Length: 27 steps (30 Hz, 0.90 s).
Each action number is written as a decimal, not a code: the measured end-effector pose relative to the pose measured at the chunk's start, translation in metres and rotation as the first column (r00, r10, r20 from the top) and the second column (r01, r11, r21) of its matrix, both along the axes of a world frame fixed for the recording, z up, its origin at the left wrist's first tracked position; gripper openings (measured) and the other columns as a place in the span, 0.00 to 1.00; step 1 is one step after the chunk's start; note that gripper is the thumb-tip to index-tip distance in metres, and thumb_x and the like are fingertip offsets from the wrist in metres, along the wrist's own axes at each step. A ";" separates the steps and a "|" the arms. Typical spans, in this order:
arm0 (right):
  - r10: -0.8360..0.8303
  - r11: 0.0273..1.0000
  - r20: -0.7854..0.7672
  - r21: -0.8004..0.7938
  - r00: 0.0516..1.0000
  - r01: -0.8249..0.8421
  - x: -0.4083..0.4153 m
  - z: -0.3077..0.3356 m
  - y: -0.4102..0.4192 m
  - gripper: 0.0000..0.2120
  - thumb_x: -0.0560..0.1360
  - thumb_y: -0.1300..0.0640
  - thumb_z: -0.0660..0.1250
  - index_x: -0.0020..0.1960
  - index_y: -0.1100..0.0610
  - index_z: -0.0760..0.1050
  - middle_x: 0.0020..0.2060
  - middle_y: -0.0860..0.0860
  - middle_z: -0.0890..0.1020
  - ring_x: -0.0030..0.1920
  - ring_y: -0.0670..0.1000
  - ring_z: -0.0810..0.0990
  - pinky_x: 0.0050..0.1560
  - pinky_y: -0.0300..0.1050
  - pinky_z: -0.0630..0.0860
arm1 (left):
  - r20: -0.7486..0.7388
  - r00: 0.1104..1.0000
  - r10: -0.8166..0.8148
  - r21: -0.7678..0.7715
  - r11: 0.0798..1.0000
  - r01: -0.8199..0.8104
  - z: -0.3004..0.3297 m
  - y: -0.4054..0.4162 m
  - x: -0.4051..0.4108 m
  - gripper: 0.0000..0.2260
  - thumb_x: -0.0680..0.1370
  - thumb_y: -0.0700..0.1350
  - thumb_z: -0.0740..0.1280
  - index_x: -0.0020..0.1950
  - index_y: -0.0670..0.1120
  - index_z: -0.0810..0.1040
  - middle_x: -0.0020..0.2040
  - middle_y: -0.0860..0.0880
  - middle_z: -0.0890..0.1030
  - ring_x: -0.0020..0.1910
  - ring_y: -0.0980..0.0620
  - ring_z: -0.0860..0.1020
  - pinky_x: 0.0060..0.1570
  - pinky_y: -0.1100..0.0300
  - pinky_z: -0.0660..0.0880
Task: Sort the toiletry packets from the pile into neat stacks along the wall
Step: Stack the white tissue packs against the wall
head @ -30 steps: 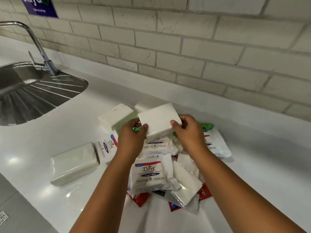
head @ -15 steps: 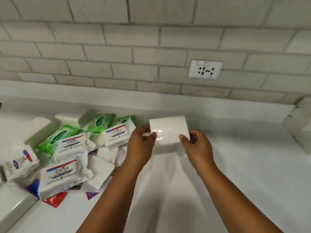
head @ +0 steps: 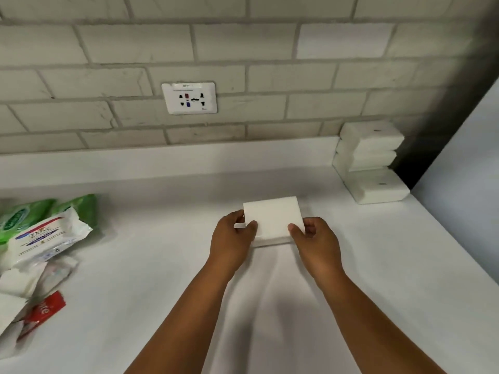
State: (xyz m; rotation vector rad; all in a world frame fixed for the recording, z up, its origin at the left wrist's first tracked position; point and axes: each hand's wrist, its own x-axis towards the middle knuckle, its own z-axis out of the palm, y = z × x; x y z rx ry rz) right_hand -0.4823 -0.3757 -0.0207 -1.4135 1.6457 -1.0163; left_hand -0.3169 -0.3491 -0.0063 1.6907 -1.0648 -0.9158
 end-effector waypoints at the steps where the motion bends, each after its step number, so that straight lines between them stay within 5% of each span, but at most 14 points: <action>1: -0.016 1.000 -0.011 0.000 1.000 0.016 -0.008 -0.003 -0.003 0.09 0.74 0.49 0.69 0.52 0.51 0.75 0.44 0.44 0.80 0.47 0.46 0.79 0.46 0.38 0.71 | 0.008 1.000 -0.016 0.007 1.000 0.015 -0.003 -0.004 -0.009 0.12 0.77 0.45 0.67 0.60 0.52 0.77 0.53 0.57 0.79 0.41 0.60 0.79 0.47 0.62 0.74; 6: -0.057 0.998 -0.081 -0.013 0.995 0.056 -0.036 -0.019 -0.017 0.11 0.75 0.49 0.68 0.53 0.53 0.76 0.45 0.46 0.79 0.50 0.50 0.79 0.48 0.39 0.71 | 0.027 1.000 -0.009 0.015 1.000 0.009 -0.014 -0.025 -0.040 0.22 0.76 0.47 0.69 0.69 0.51 0.70 0.56 0.54 0.77 0.47 0.56 0.79 0.49 0.62 0.72; 9: -0.113 0.951 -0.299 -0.310 0.947 0.016 -0.042 -0.029 -0.027 0.16 0.75 0.55 0.69 0.61 0.58 0.76 0.56 0.52 0.79 0.57 0.52 0.76 0.59 0.45 0.74 | 0.070 0.997 -0.014 -0.016 1.000 0.015 -0.019 -0.039 -0.052 0.21 0.76 0.48 0.69 0.69 0.55 0.71 0.59 0.54 0.75 0.46 0.58 0.78 0.43 0.69 0.70; 12: -0.112 0.861 -0.442 -0.490 0.890 -0.135 -0.045 -0.034 -0.045 0.11 0.72 0.67 0.70 0.54 0.59 0.82 0.53 0.56 0.81 0.56 0.56 0.79 0.58 0.47 0.77 | 0.091 0.996 -0.003 -0.031 0.999 0.005 -0.023 -0.056 -0.063 0.19 0.77 0.49 0.69 0.68 0.56 0.73 0.62 0.54 0.76 0.46 0.57 0.79 0.43 0.70 0.69; 19: -0.154 0.849 -0.566 -0.495 0.810 -0.184 -0.053 -0.040 -0.094 0.13 0.74 0.54 0.71 0.53 0.62 0.82 0.54 0.57 0.83 0.60 0.60 0.79 0.62 0.49 0.71 | 0.108 0.994 -0.016 -0.034 0.999 0.020 -0.019 -0.104 -0.077 0.20 0.77 0.50 0.68 0.69 0.54 0.72 0.55 0.58 0.75 0.43 0.64 0.76 0.41 0.72 0.69; 23: -0.179 0.804 -0.593 -0.548 0.785 -0.230 -0.056 -0.041 -0.125 0.14 0.76 0.55 0.64 0.53 0.63 0.81 0.52 0.57 0.83 0.60 0.60 0.79 0.61 0.53 0.75 | 0.072 0.996 -0.050 -0.022 0.998 0.052 -0.019 -0.138 -0.081 0.19 0.78 0.49 0.66 0.69 0.53 0.72 0.59 0.55 0.79 0.45 0.64 0.77 0.49 0.66 0.71; 27: -0.157 0.793 -0.566 -0.561 0.809 -0.239 -0.060 -0.046 -0.157 0.10 0.70 0.66 0.73 0.51 0.63 0.82 0.50 0.58 0.84 0.57 0.61 0.81 0.59 0.58 0.76 | 0.072 0.995 -0.064 -0.025 0.997 0.066 -0.020 -0.168 -0.087 0.19 0.78 0.47 0.66 0.70 0.53 0.72 0.58 0.55 0.78 0.44 0.64 0.77 0.50 0.65 0.70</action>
